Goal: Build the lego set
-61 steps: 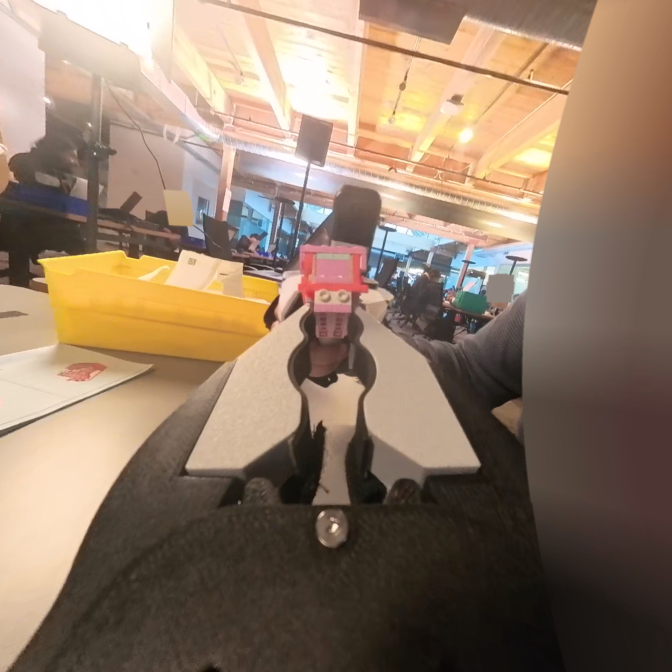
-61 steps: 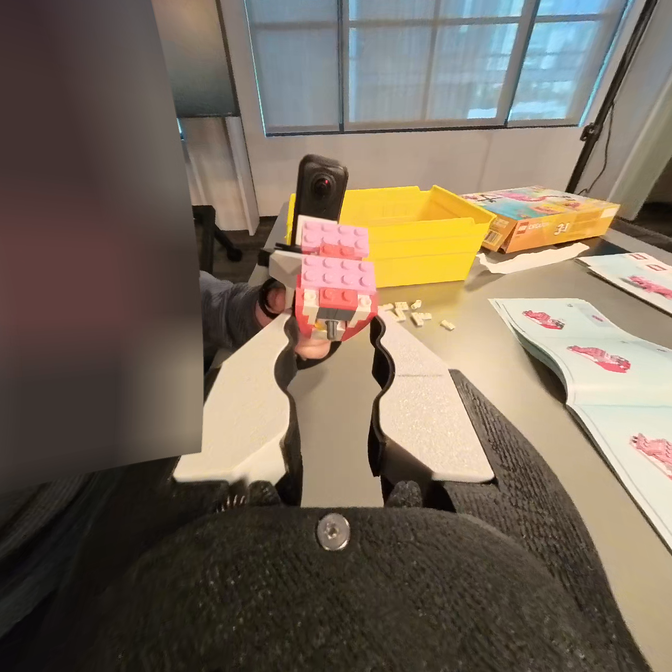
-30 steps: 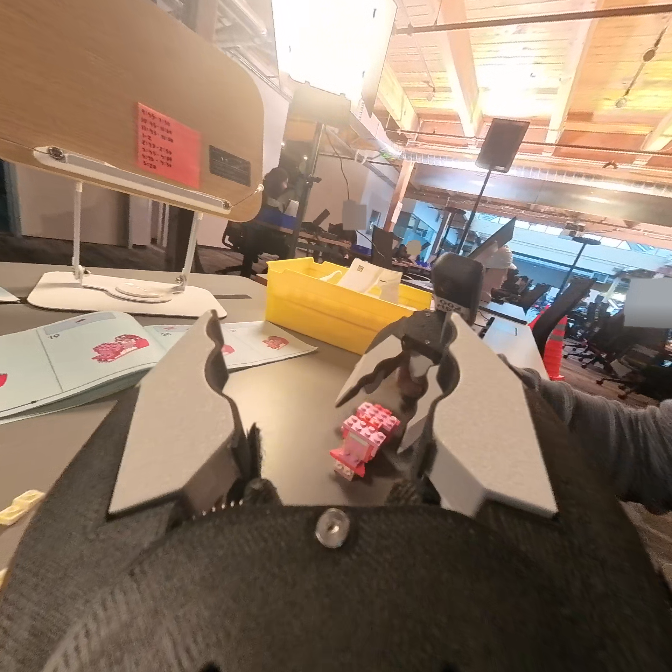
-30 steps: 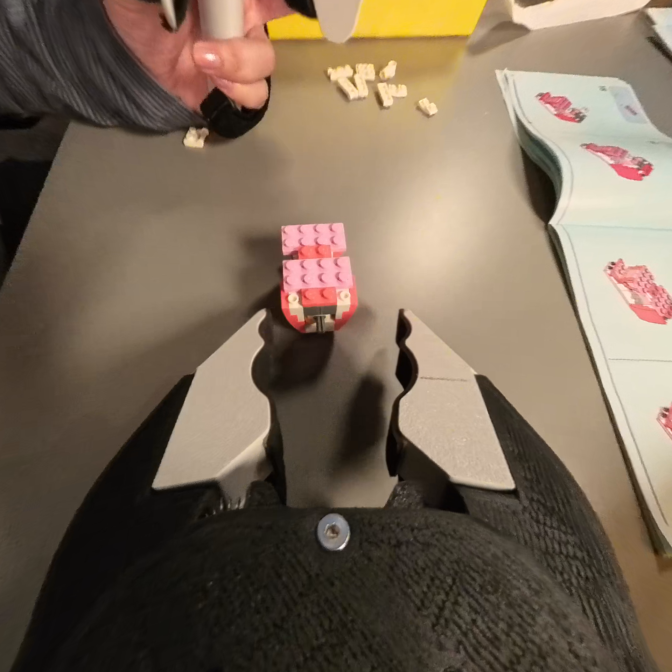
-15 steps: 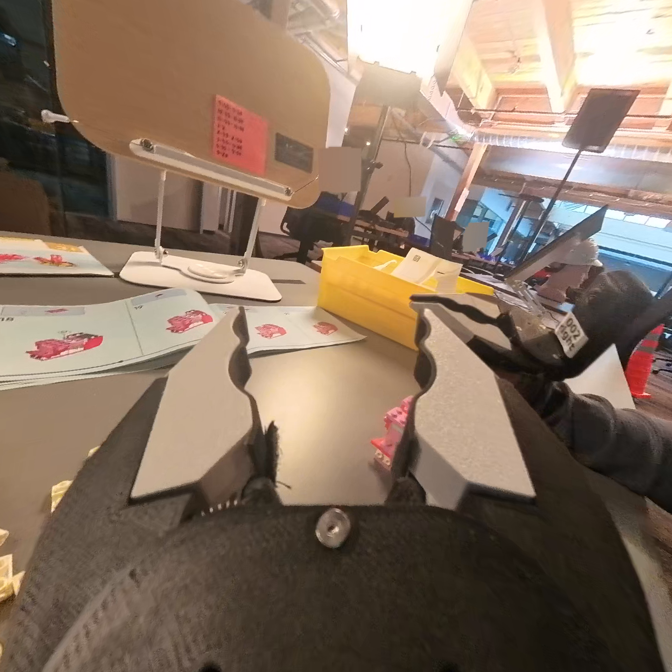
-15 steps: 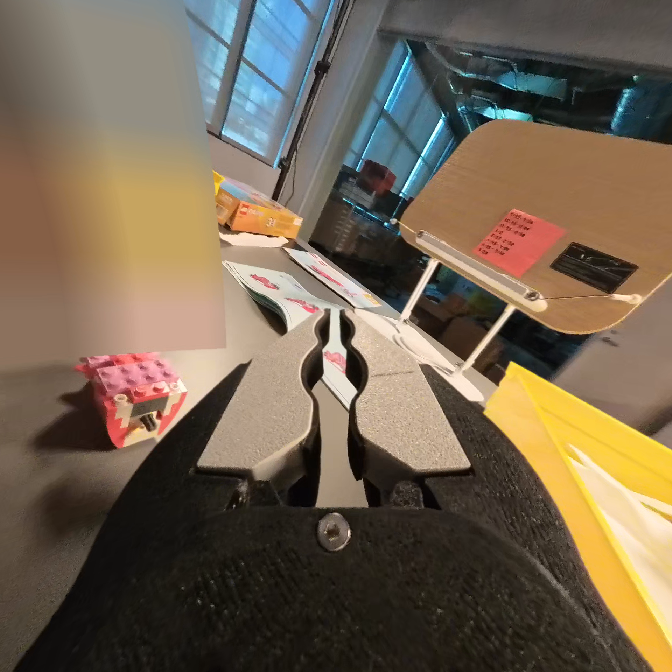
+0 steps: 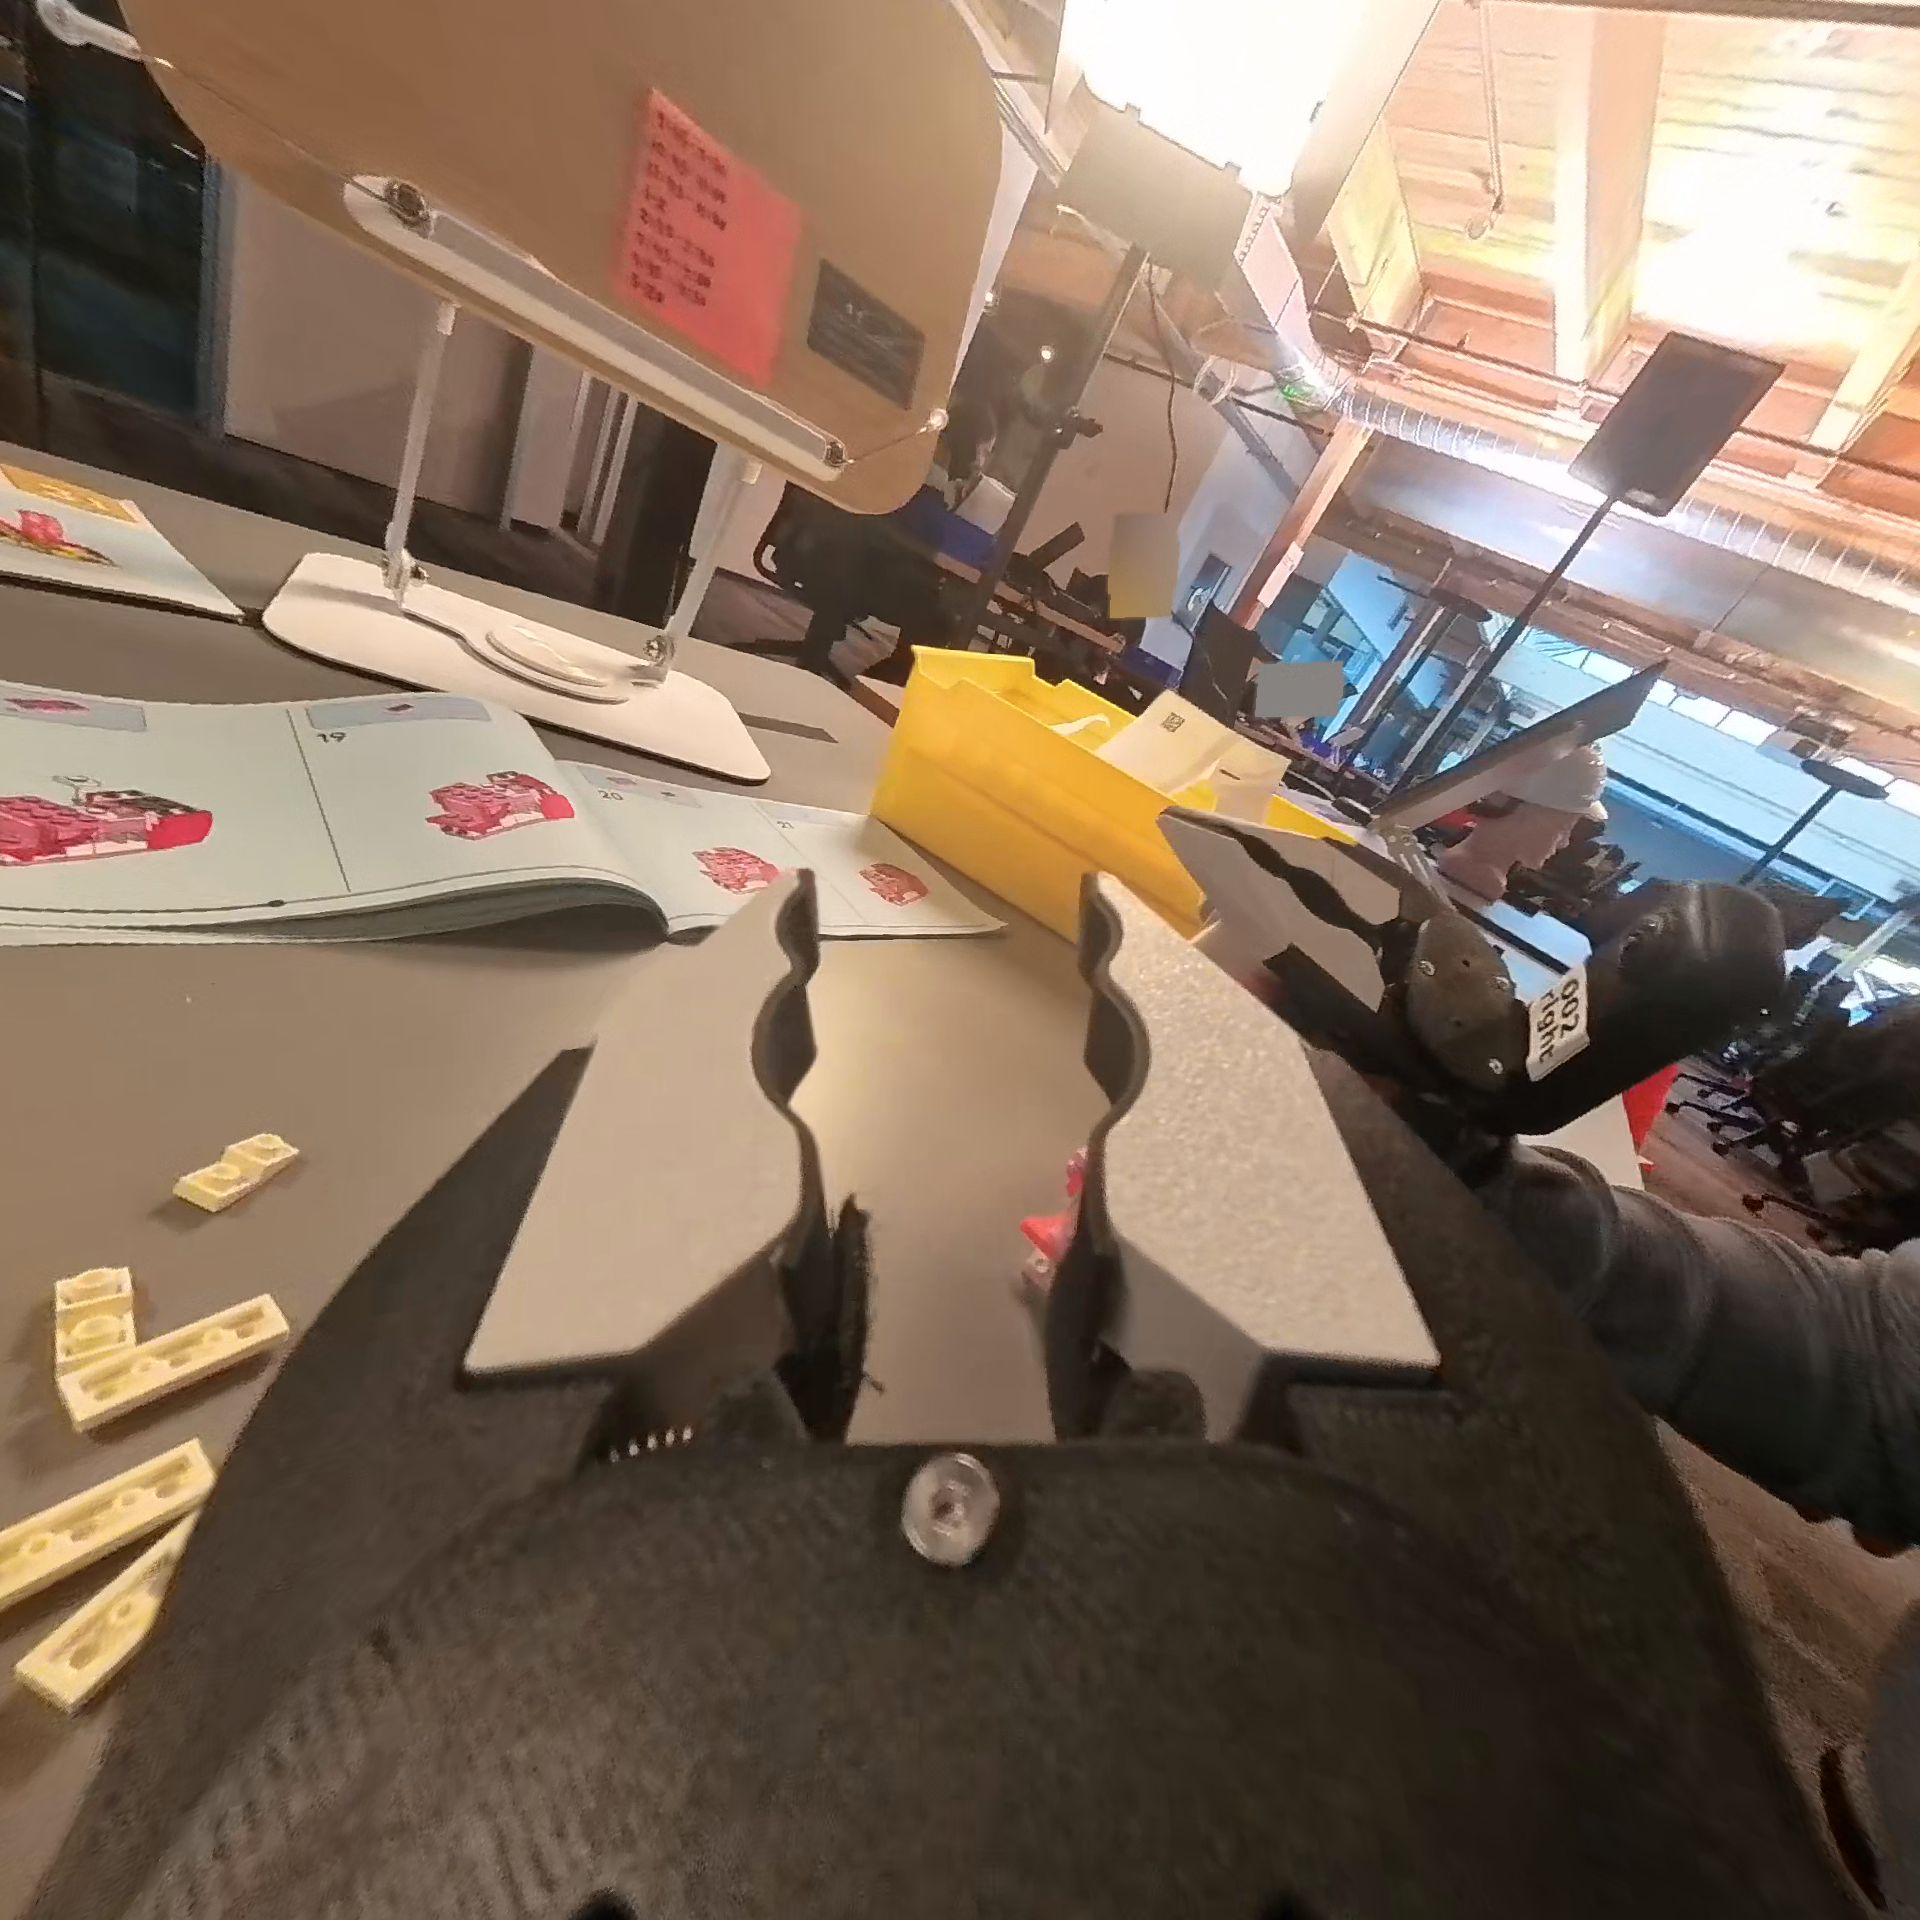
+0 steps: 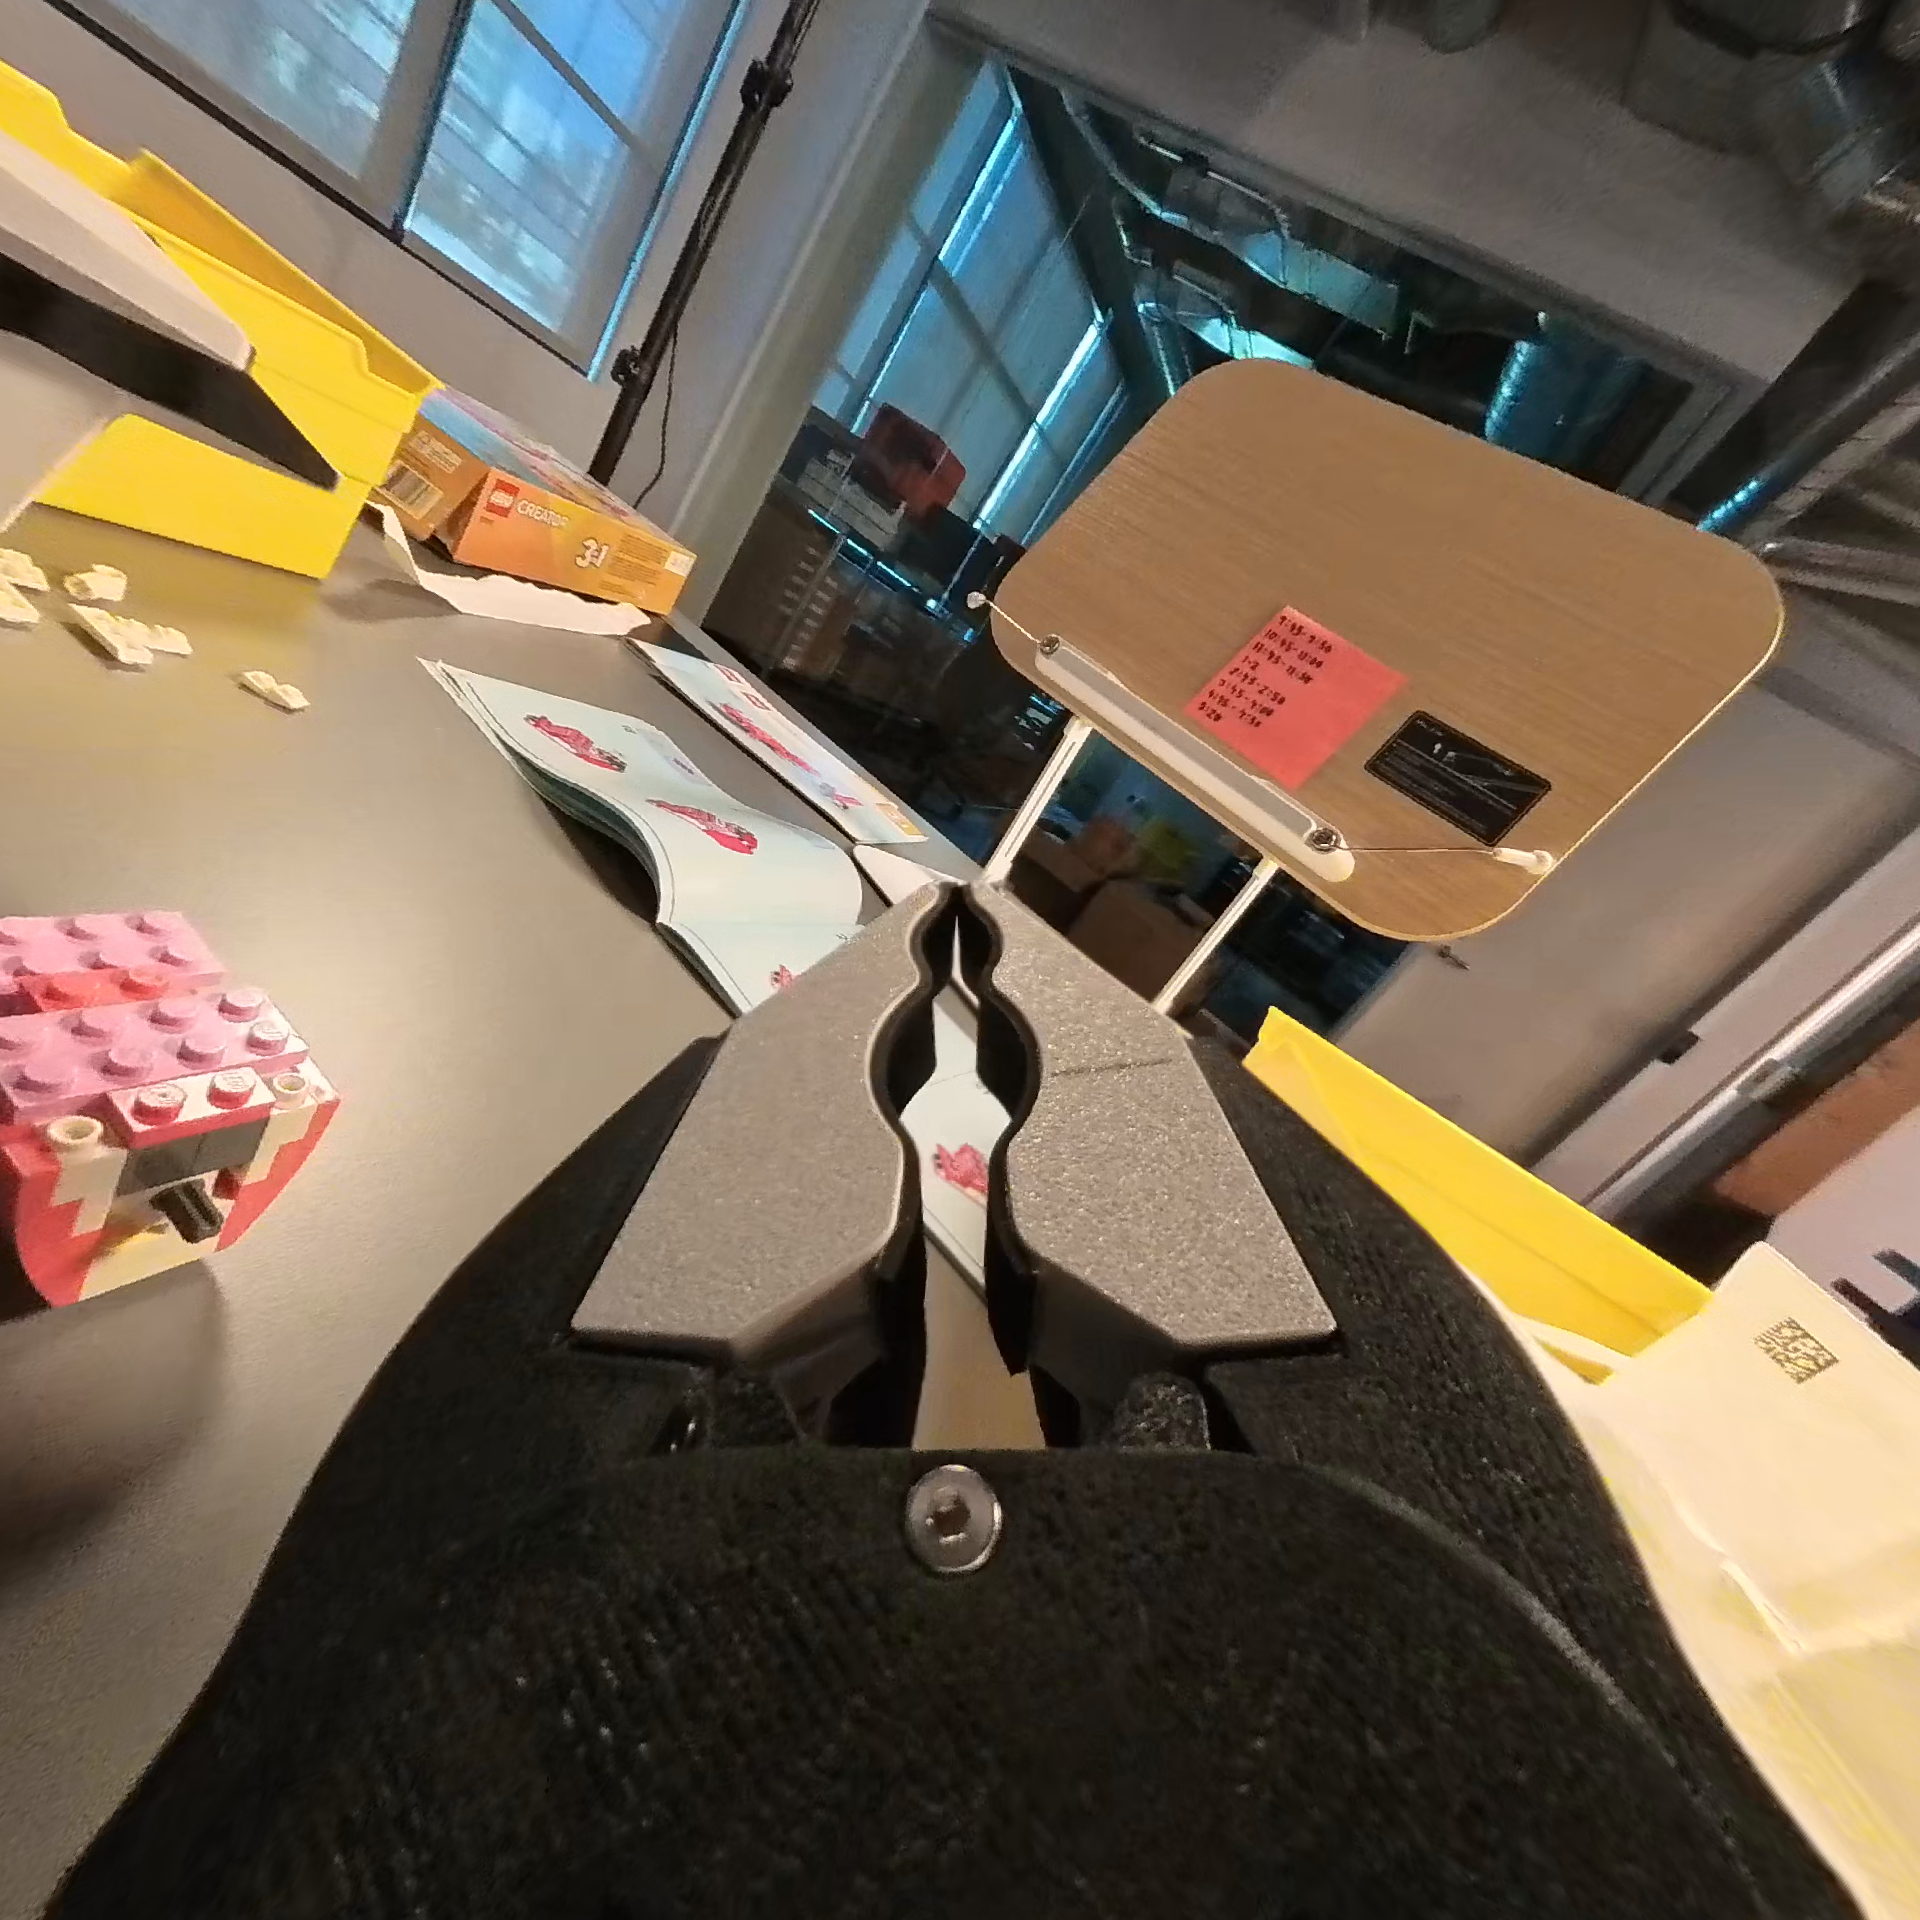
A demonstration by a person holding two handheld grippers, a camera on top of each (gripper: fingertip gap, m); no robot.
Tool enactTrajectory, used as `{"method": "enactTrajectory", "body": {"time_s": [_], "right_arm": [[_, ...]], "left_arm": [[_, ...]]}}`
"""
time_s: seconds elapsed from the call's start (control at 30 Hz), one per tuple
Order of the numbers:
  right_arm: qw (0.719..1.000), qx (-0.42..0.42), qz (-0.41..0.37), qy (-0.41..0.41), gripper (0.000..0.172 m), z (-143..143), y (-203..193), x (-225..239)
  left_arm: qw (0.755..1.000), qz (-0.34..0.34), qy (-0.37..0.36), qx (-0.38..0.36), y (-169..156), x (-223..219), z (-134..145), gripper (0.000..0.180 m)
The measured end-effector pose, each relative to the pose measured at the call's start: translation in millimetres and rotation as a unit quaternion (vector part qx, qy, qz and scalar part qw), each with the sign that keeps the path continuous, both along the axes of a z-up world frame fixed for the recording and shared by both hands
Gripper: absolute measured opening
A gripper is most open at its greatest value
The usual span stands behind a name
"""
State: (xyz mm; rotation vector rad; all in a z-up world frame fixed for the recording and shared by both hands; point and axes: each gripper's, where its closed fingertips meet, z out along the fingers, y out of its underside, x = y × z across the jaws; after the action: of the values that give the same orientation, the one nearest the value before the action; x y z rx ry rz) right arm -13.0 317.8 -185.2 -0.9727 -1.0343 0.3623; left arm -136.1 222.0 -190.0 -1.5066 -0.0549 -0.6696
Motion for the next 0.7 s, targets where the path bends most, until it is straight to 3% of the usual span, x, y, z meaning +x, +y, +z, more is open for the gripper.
{"method": "enactTrajectory", "body": {"time_s": [0.13,0.2,0.33,0.7], "right_arm": [[1.0,-0.009,0.012,-0.002,0.0,-3,0,-2],[1.0,-0.013,0.006,-0.003,0.0,-5,3,-1],[0.999,-0.033,0.007,0.011,0.0,-4,8,2],[0.999,-0.028,0.025,0.007,0.0,-4,2,0]], "left_arm": [[1.0,-0.008,0.008,-0.002,0,4,-1,0.042],[0.999,-0.023,0.028,0.007,-1,11,-1,0.024],[0.996,-0.041,0.076,0.017,-4,24,-1,0.009],[0.989,-0.043,0.141,0.027,-5,35,-3,0.002]]}}
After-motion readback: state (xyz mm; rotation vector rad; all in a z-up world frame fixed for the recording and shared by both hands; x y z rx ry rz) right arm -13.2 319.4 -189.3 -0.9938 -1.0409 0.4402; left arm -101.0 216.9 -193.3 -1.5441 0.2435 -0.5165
